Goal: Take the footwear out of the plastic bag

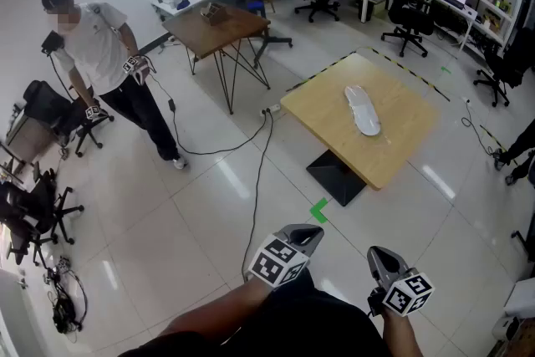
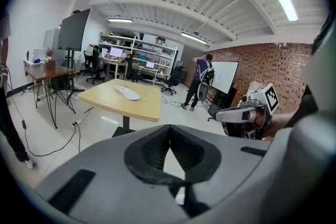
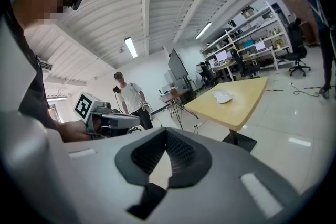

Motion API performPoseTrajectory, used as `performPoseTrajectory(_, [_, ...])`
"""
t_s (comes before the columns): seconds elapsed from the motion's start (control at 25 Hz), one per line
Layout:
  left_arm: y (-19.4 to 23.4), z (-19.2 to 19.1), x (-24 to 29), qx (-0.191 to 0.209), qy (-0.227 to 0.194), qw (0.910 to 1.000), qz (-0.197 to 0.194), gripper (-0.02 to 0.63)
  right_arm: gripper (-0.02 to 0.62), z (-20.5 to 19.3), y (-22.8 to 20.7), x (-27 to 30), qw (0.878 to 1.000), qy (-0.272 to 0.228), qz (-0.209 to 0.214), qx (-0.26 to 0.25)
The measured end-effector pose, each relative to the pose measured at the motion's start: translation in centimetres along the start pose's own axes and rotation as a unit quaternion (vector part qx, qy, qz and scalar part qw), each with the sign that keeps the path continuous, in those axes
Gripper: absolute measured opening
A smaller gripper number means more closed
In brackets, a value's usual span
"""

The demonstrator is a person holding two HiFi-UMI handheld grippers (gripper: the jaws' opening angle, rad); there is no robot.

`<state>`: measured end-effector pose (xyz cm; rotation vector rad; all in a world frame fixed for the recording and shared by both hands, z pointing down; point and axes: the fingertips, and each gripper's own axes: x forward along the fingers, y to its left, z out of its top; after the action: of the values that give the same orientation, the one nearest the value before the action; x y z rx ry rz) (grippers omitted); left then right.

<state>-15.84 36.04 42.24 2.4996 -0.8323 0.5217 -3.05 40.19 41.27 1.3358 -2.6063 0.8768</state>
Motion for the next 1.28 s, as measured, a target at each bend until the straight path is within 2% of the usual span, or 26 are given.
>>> performPoseTrajectory(0.2, [5.1, 0.9, 0.2, -0.009, -0.008, 0.9995, 0.028, 0.008, 0.003, 1.2, -1.0, 5.3, 1.000, 0.002, 0.025, -0.010])
performPoseTrajectory(0.32, [7.6, 1.9, 1.4, -0.016, -0.009, 0.9994, 0.030, 0.008, 0.003, 2.2, -2.2, 7.6, 1.000, 0.015, 0.020, -0.011])
performPoseTrajectory(0.44, [9.8, 3.9, 3.7, -0.015, -0.008, 0.9997, 0.018, 0.008, 0.003, 4.0, -4.1, 9.4, 0.999, 0.030, 0.002, -0.017])
performPoseTrajectory(0.72, [13.9, 9.6, 10.1, 0.019, -0.015, 0.9996, -0.017, 0.008, 0.003, 8.2, -10.0, 13.0, 0.997, 0.046, -0.053, -0.029])
performPoseTrajectory(1.0, [18.2, 11.4, 14.6, 0.033, 0.002, 0.9990, -0.031, 0.008, 0.003, 11.1, -16.3, 16.3, 0.991, 0.046, -0.121, -0.043])
performPoseTrajectory(1.12, [17.9, 11.2, 16.2, 0.025, 0.013, 0.9992, -0.028, 0.008, 0.003, 11.7, -19.8, 16.7, 0.987, 0.063, -0.141, -0.046])
performPoseTrajectory(1.28, [17.6, 11.4, 18.8, 0.014, 0.024, 0.9995, -0.013, 0.008, 0.017, 12.3, -25.4, 18.5, 0.985, 0.082, -0.146, -0.048])
